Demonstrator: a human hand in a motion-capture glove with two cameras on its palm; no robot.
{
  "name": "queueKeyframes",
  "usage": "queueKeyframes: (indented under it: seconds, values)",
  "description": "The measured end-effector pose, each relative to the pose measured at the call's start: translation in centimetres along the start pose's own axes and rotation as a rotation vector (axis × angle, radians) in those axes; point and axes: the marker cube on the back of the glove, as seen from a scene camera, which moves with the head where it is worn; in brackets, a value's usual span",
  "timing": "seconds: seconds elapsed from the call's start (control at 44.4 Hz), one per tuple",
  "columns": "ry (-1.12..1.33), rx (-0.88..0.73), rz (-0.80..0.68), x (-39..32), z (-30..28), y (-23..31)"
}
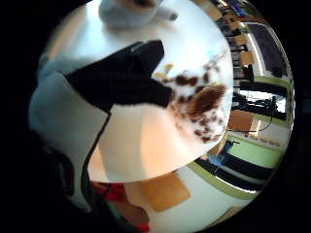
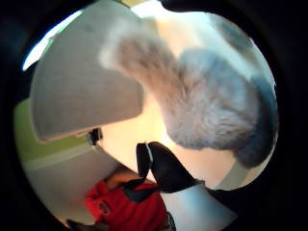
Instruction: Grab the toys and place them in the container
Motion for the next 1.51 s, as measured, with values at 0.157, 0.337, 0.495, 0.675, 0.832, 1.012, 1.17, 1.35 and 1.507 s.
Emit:
queueKeyframes:
  seconds: [0.157, 0.337, 0.495, 0.675, 0.832, 1.012, 1.17, 1.35, 1.507]
  values:
    - [0.016, -0.031, -0.017, 0.0, 2.3, -0.5]
    - [0.062, 0.001, -0.03, -0.8, 2.9, -0.1]
    - [0.071, 0.006, -0.046, -1.3, 2.9, -0.1]
    - [0.031, 0.142, -0.06, -2.2, 3.0, -0.6]
    - [0.029, 0.337, -0.078, -2.5, 3.5, -1.0]
    - [0.039, 0.451, -0.129, -2.4, 3.1, -2.0]
    - [-0.062, 0.446, -0.09, -0.5, 2.4, -2.4]
    - [-0.153, 0.454, -0.058, 1.5, -1.2, -1.9]
    - [-0.064, 0.539, -0.104, 0.8, -7.6, -1.7]
